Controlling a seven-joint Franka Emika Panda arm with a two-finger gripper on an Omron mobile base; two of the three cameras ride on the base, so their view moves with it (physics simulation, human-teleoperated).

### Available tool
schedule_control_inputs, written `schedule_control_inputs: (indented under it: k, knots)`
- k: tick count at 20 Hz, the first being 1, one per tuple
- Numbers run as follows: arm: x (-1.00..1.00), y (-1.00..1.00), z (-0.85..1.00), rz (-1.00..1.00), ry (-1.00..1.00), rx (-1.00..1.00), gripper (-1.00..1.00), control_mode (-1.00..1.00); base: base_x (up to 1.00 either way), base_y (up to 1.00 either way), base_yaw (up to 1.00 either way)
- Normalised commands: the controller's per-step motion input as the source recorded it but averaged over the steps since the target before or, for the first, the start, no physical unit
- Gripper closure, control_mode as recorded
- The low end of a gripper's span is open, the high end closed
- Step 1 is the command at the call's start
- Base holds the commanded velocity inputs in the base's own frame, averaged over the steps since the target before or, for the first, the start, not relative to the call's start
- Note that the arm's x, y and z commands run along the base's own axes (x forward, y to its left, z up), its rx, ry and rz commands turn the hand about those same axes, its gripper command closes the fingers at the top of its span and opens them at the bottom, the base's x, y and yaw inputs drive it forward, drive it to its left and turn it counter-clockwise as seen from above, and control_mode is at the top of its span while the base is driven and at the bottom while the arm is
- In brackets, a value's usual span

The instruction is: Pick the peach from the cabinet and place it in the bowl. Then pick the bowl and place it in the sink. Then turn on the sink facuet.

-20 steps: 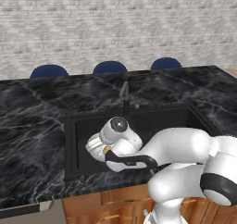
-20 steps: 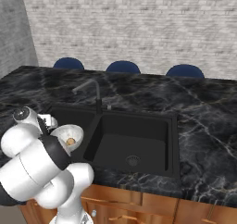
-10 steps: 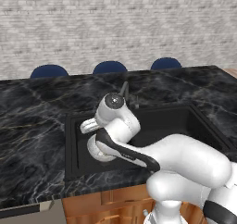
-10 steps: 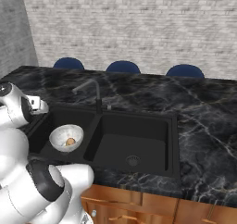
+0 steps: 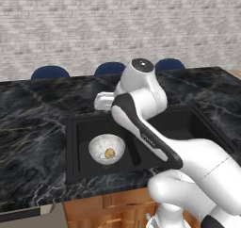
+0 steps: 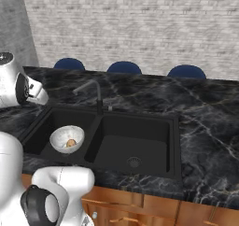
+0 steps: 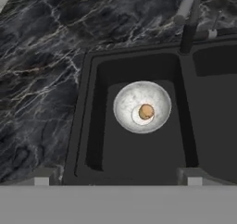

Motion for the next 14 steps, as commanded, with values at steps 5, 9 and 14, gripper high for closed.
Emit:
schedule_control_inputs:
  k: [5,9,14]
  knots:
    - [-0.14,-0.79,0.44,-0.09,0.0,0.3,-1.0,-1.0,0.0,0.0,0.0]
    - [0.0,-1.0,0.15,-0.08,0.06,0.48,-1.0,-1.0,0.0,0.0,0.0]
    - [0.24,-0.9,0.0,-0.11,0.12,0.47,-1.0,-1.0,0.0,0.0,0.0]
